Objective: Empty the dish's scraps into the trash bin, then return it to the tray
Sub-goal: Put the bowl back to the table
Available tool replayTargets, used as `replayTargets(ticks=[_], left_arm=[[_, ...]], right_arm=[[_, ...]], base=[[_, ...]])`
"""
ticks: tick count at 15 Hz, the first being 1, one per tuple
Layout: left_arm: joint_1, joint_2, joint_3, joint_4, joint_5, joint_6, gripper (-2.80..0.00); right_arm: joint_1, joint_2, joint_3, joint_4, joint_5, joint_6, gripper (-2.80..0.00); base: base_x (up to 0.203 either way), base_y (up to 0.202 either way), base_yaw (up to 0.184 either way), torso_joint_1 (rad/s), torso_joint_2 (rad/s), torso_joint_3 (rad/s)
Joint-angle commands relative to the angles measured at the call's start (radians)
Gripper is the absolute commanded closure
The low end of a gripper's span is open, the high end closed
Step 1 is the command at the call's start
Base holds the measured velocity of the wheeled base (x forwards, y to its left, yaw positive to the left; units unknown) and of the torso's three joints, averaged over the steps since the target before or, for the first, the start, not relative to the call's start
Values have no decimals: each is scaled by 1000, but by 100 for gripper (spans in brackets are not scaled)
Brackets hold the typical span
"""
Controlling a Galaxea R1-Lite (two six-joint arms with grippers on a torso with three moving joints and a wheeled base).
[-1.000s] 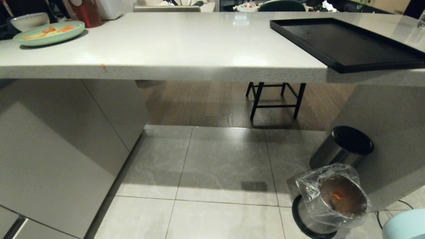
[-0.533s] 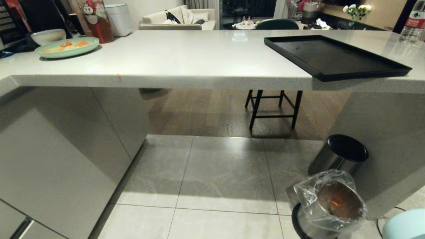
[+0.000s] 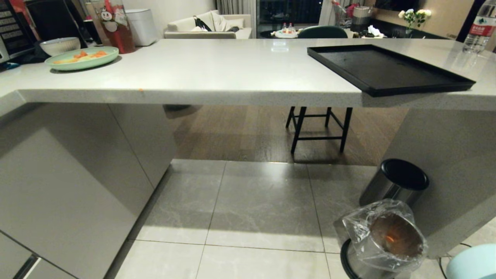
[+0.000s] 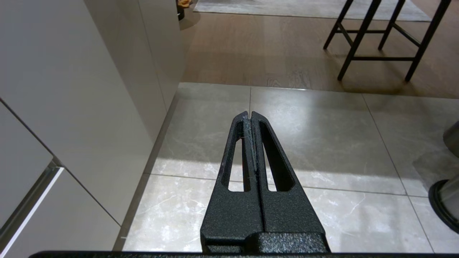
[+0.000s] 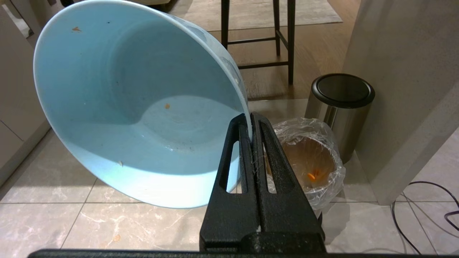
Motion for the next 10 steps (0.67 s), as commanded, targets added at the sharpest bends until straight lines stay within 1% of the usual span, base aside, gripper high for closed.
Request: replayTargets(ticks=[1,10], left_arm=[[0,1,0,-1,0,-1,0],[0,1,0,-1,1,0,0]], right_arm=[[0,1,0,-1,0,0,0],[0,1,0,-1,0,-3,0]], base=[[0,0,0,0,0,0],[0,0,0,0,0,0]])
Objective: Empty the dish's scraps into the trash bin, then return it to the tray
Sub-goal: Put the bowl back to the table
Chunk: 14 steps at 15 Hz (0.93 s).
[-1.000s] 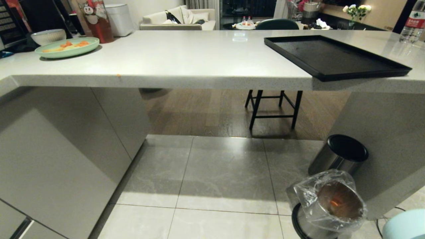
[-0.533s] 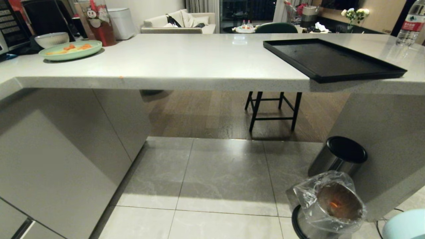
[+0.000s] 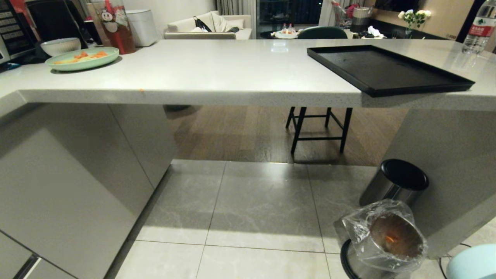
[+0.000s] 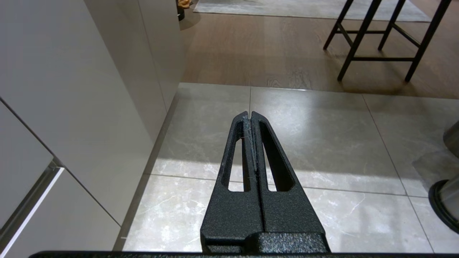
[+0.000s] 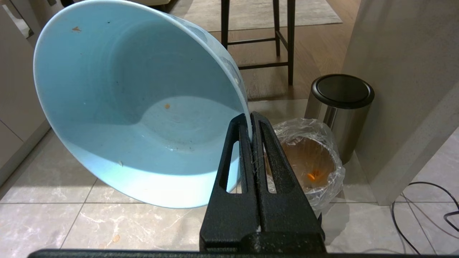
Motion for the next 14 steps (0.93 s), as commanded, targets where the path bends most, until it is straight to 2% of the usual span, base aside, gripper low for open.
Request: replayTargets(ticks=[1,4,14], left_arm=[[0,0,0,-1,1,0,0],[0,0,0,0,0,0,0],[0,0,0,0,0,-2,0]], right_arm=[[0,1,0,-1,-1,-1,0],[0,1,0,-1,0,-1,0],[0,1,0,-1,-1,-1,0]], base=[[0,0,0,0,0,0],[0,0,0,-11,-185,-198],[0,0,0,37,-430,-393]])
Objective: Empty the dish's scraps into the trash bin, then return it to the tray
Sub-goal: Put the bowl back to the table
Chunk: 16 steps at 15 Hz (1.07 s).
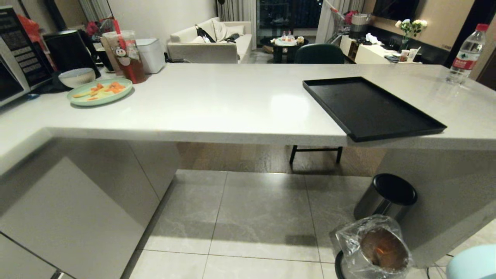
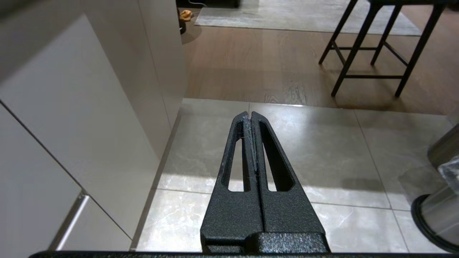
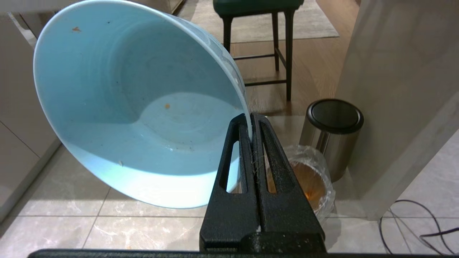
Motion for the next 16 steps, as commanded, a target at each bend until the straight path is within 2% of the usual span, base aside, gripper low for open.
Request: replayTargets(ticks=[1,12,16], left_arm=[[0,1,0,1,1,-1,0],[0,1,0,0,0,-1,0],[0,1,0,1,0,-3,0]], right_arm=[[0,1,0,-1,-1,1,0],[0,1,0,-1,-1,1,0],[0,1,0,-1,1,1,0]], base=[[0,0,0,114,-481,-379],[0,0,0,158,-514,-360],[0,0,0,57,-146,-97]])
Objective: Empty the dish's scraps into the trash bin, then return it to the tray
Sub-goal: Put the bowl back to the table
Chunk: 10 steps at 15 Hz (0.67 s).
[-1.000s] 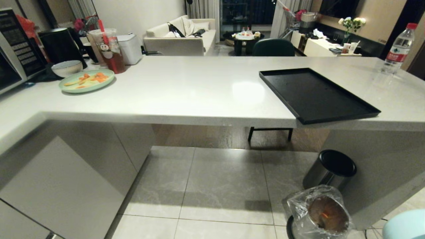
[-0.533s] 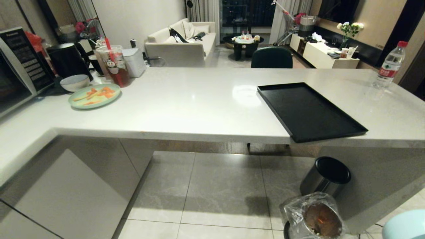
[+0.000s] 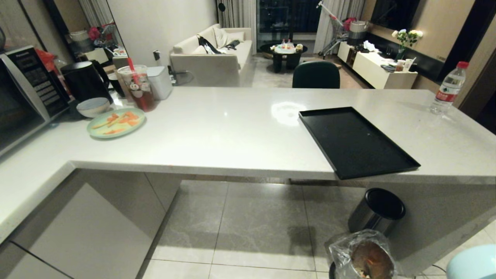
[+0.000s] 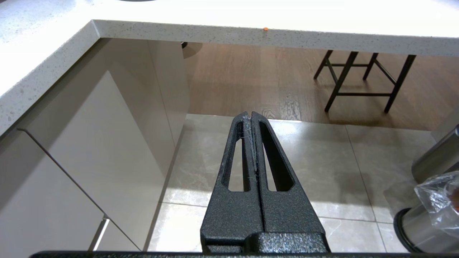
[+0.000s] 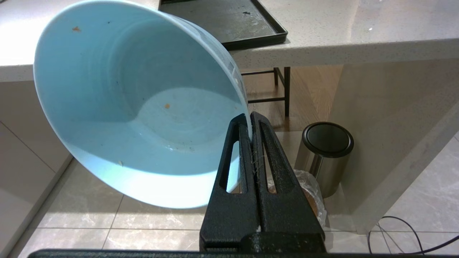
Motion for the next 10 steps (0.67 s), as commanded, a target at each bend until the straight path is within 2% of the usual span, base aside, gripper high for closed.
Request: replayTargets(ticks=[1,10], left_arm=[[0,1,0,0,0,0,0],[0,1,0,0,0,3,0]], right_arm=[[0,1,0,-1,-1,0,0],[0,1,0,-1,0,0,0]], base=[[0,0,0,10,-27,-15],[0,0,0,0,0,0]])
